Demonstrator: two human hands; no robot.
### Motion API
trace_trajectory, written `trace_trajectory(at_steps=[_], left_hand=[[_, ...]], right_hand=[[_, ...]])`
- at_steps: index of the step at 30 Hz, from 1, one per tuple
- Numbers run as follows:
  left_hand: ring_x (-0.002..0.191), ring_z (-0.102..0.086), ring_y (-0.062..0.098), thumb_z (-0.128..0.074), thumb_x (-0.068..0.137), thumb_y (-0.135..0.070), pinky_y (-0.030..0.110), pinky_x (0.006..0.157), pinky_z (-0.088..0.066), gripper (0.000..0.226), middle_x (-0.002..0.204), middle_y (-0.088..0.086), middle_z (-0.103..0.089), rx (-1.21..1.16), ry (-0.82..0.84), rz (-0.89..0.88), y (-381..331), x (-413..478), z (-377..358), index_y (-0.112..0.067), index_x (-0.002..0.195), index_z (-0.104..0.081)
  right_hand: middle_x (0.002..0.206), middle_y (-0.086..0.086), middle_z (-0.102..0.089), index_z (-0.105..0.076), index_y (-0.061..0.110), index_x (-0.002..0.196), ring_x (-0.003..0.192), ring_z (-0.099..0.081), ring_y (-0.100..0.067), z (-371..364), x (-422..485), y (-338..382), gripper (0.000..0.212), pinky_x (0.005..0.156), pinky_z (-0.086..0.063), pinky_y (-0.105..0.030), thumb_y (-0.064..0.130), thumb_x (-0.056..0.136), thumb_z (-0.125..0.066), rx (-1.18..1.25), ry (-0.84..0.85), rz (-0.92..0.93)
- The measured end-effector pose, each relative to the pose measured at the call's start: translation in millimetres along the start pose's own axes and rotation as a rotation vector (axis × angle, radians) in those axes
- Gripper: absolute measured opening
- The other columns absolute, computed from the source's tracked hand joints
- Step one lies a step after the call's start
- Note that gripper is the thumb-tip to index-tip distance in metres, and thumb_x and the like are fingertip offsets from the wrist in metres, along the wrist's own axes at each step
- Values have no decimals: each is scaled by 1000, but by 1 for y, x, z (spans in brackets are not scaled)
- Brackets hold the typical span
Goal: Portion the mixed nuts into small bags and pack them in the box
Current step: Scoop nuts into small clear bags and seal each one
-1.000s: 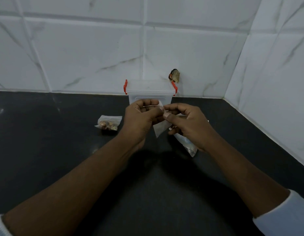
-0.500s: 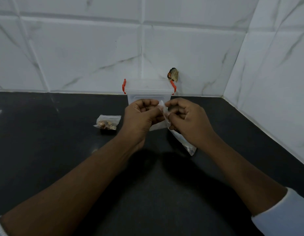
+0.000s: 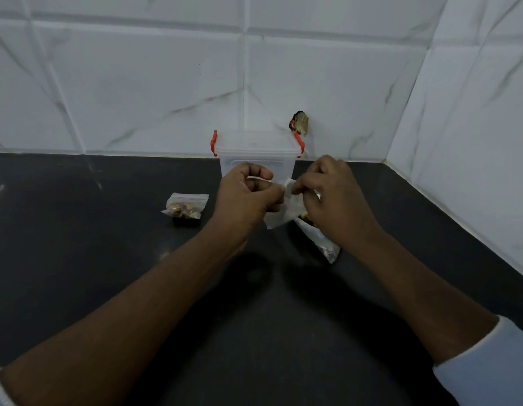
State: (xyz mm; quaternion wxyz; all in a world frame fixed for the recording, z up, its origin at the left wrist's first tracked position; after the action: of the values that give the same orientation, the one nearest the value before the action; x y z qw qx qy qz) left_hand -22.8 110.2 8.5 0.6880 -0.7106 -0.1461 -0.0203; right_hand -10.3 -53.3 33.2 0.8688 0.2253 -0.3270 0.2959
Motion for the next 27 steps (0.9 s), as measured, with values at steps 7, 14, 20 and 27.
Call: trace_trajectory(at_steps=[7, 14, 20, 27], left_hand=[[73, -75, 16, -77, 87, -5, 35, 73, -63, 27, 83, 6, -76, 190, 48, -116, -7, -5, -4, -13, 107, -62], [77, -73, 16, -77, 87, -9, 40, 75, -64, 26, 87, 3, -75, 247, 46, -168, -8, -4, -4, -19, 106, -61], [72, -72, 11, -77, 87, -8, 31, 70, -61, 27, 83, 0, -75, 280, 55, -185, -7, -7, -8, -18, 106, -62], [75, -74, 14, -79, 86, -10, 30, 68, -60, 29, 84, 3, -76, 220, 66, -114, -7, -5, -5, -17, 107, -61]], right_hand=[[79, 3, -76, -82, 17, 101, 66, -68, -9, 6, 2, -2, 19, 56, -51, -16, 12, 95, -65, 311, 108, -240], [83, 5, -78, -83, 21, 99, 71, -73, -11, 4, 0, -6, 15, 61, -57, -17, 15, 94, -69, 370, 112, -356], [78, -15, -74, -81, 11, 87, 69, -71, -28, 2, -5, -10, 12, 69, -61, -36, 14, 92, -71, 703, 132, -645], [83, -14, -76, -77, 2, 93, 44, -45, -11, 1, -8, -7, 13, 39, -33, -21, 7, 95, -65, 879, 186, -741]])
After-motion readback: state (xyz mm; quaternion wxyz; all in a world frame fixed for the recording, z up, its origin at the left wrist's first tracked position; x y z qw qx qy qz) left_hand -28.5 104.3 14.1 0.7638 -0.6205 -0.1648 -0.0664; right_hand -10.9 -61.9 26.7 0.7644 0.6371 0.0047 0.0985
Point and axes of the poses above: each hand's wrist, its own x-axis towards the middle knuckle, its own z-axis out of the back of the hand, y = z × x, the point moved 5 cm from there along x, towards the middle knuckle
